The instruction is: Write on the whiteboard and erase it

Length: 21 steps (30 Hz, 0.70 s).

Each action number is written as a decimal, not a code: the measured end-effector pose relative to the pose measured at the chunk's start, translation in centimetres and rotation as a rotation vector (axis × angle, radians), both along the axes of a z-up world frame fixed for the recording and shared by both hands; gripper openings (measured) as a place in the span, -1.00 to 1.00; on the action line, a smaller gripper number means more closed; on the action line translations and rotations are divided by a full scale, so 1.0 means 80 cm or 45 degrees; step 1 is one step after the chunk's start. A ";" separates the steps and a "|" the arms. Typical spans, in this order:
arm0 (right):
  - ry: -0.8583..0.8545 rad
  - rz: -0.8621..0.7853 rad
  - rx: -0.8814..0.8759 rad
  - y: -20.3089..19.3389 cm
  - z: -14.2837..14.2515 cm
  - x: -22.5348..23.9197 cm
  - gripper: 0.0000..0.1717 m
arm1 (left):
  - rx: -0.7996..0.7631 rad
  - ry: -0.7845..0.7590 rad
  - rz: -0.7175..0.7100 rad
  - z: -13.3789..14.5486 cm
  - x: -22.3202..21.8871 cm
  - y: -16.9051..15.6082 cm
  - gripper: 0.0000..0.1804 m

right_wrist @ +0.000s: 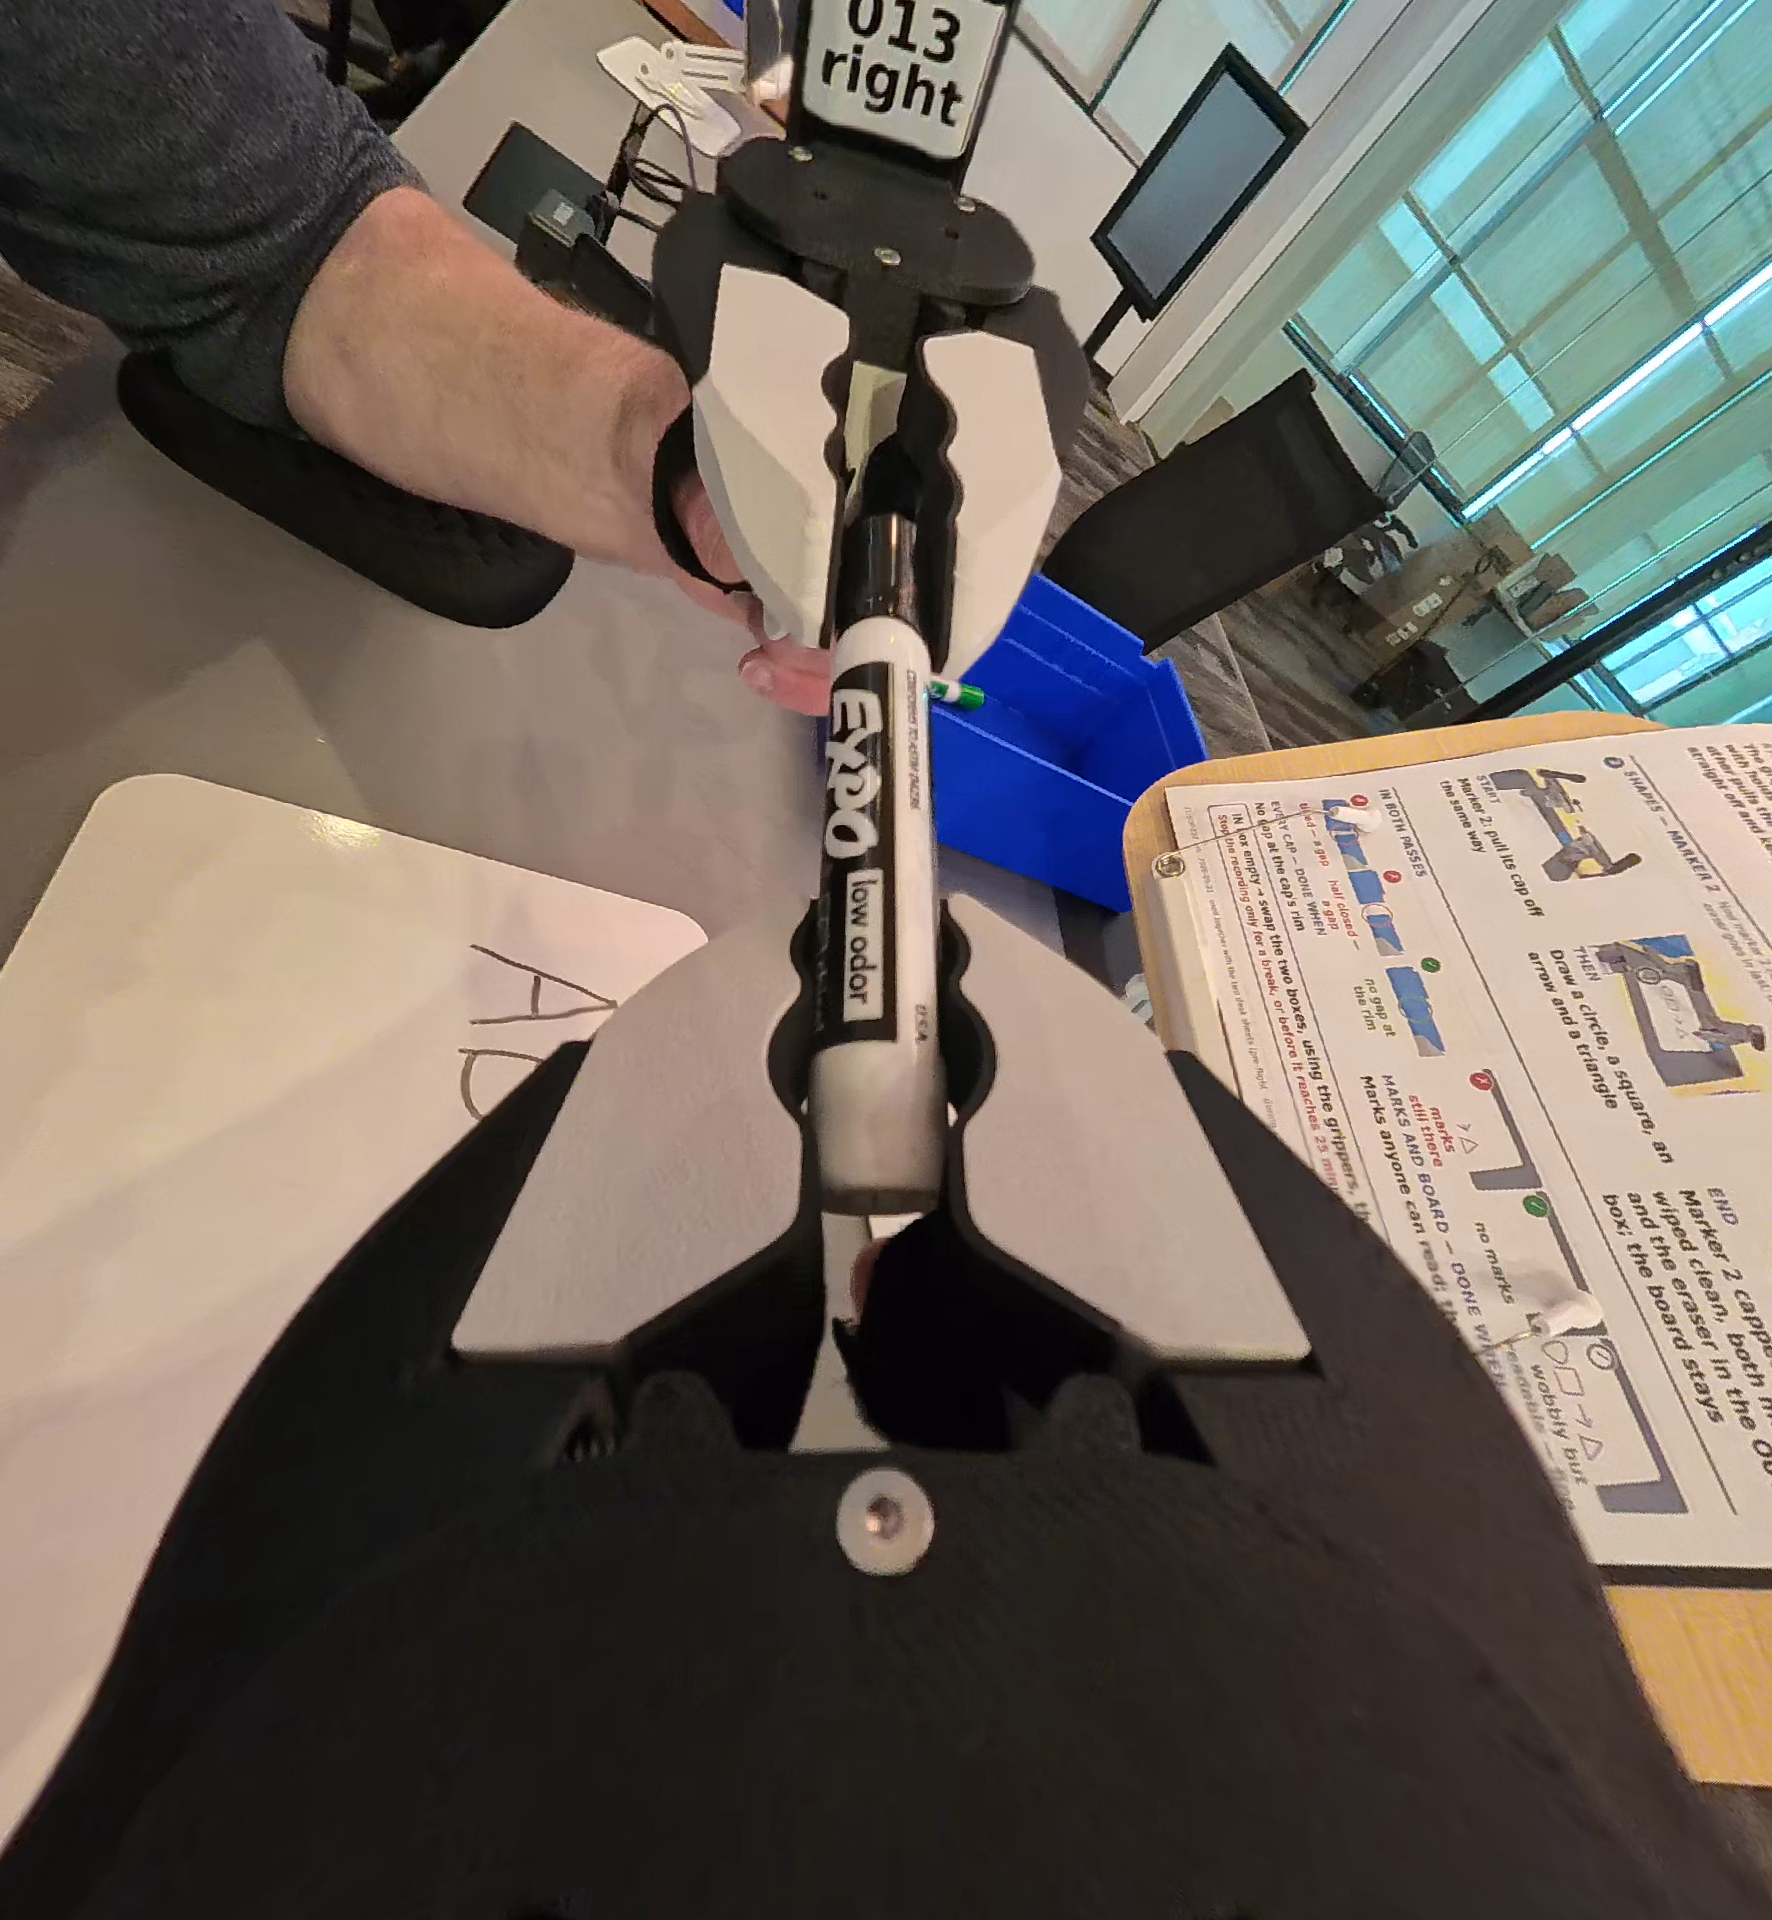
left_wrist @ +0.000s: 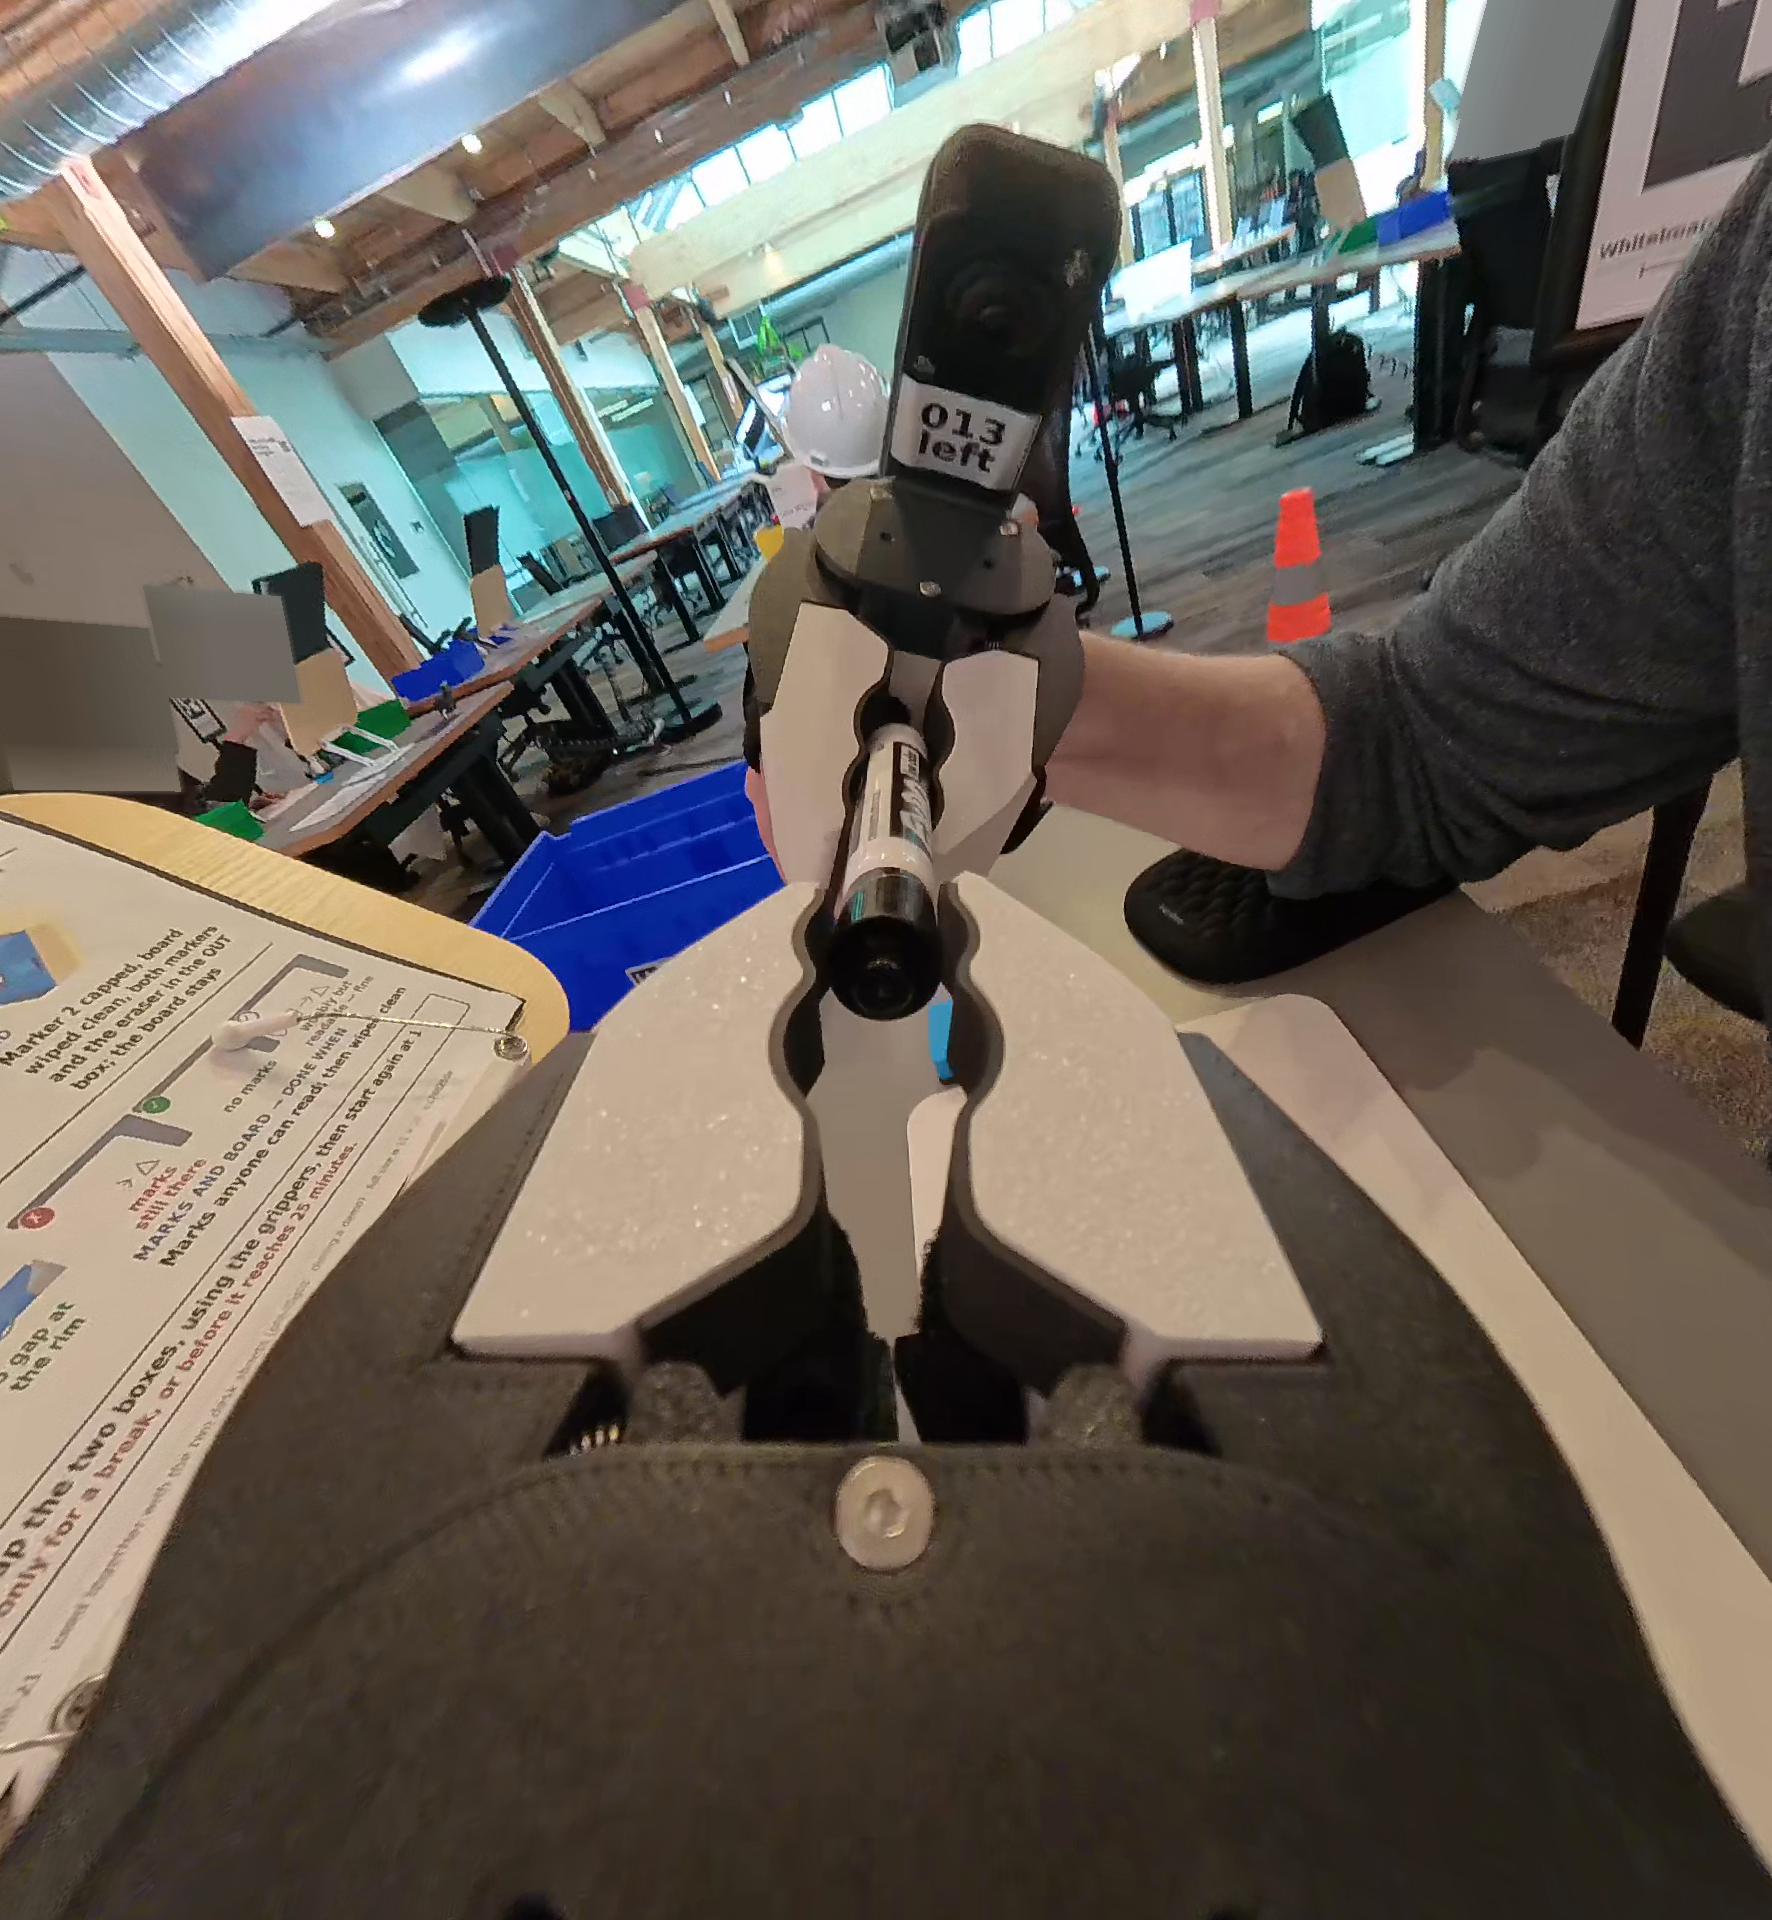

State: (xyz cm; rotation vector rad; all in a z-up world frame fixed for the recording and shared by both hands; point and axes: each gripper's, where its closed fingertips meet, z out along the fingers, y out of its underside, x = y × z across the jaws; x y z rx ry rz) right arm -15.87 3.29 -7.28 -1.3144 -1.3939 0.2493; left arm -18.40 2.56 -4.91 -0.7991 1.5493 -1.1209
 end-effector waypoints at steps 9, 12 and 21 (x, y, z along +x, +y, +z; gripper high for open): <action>0.177 0.040 -0.032 0.001 0.016 -0.009 -0.76 | -0.228 -0.138 -0.070 0.017 -0.005 0.004 -0.77; 0.215 0.035 -0.028 0.003 0.020 -0.011 -0.76 | -0.277 -0.166 -0.086 0.022 -0.007 0.006 -0.78; 0.328 0.074 -0.040 -0.001 0.032 -0.018 -0.76 | -0.443 -0.226 -0.160 0.031 -0.011 0.007 -0.78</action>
